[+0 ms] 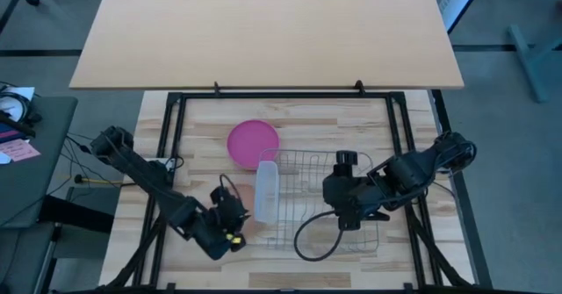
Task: Sort dishes
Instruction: Put the light brown plate in the dish rack
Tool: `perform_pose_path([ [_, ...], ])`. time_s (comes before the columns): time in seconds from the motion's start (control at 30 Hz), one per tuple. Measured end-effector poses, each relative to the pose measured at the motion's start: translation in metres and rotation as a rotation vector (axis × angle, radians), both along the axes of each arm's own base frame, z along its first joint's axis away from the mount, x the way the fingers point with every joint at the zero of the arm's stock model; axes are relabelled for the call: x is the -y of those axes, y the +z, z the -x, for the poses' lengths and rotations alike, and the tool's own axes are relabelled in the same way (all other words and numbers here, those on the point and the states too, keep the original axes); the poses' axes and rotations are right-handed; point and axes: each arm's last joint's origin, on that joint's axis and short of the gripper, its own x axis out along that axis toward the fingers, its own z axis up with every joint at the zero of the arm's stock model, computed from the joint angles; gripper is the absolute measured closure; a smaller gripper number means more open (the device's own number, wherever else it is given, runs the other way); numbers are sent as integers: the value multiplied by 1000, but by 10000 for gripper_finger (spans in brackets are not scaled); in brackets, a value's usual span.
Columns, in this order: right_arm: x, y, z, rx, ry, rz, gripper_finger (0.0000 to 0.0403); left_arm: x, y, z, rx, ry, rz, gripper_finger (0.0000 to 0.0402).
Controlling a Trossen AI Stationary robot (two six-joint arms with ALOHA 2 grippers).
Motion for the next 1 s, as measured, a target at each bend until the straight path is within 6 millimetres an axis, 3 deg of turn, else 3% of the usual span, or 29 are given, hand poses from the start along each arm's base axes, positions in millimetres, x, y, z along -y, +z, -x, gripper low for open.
perform_pose_path([
  [0.2,-1,-5,-10,-3,21,22,147,20,-41,22,-124,-93,136,336],
  [0.3,1,-8,-14,-5,17,28,147,28,-57,22,-125,-146,177,318],
  [0.67,3,-26,-36,-49,-10,42,147,35,-88,17,-209,-240,51,170],
  [1.0,3,-31,-41,-67,4,59,147,27,-113,6,-329,-275,-37,166],
])
